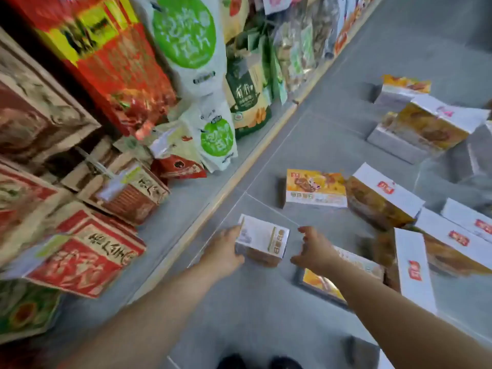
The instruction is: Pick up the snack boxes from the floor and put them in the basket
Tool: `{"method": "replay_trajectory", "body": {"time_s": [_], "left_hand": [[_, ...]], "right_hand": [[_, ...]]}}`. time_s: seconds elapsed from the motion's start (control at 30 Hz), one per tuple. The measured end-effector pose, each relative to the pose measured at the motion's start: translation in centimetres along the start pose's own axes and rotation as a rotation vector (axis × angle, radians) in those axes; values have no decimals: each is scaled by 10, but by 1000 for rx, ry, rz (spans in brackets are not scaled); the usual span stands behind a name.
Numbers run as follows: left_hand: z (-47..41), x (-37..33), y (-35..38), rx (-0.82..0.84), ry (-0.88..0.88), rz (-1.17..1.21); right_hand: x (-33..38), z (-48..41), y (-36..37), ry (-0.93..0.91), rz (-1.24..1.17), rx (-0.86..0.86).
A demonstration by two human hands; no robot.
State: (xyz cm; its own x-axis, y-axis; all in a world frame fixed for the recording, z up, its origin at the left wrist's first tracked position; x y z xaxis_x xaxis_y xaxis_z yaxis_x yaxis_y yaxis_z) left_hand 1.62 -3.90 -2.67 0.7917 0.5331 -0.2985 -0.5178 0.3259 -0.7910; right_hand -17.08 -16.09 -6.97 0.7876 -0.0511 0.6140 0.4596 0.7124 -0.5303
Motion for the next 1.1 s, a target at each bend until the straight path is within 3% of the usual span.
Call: {"method": "replay_trajectory", "body": {"time_s": [0.27,0.43,0.63,0.77,0.93,1.1], "left_hand": [[-122,-8,85,-47,220,-498],[-135,-11,78,-187,191,-471],[-72,35,12,-21,-238,169],[9,40,-43,49,-352,520],[134,40,-130,-19,-484,844],[267,45,-181,-57,-561,1078]], "right_hand": [[-68,-87,64,-15,197,143],[-61,-102,68,-96,57,54],[-2,-55,40,-8,-86,158],[48,13,-2,152,-241,140],[121,110,-54,294,-351,56],[217,218,-64,323,-495,195]]}}
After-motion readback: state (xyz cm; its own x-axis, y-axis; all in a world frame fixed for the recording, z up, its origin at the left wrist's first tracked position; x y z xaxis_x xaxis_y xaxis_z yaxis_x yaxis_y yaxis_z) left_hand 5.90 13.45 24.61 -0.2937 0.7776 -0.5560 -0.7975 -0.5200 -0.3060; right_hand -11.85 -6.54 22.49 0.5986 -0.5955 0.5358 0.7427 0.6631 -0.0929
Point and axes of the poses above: each hand's wrist, its own z-axis away from the middle knuckle, its own y-axis out of the palm, x = y × z, the point moved 5 cm from there along -z, towards the middle knuckle, and after that the axes turned 12 degrees about -z, right-handed, at the moved point
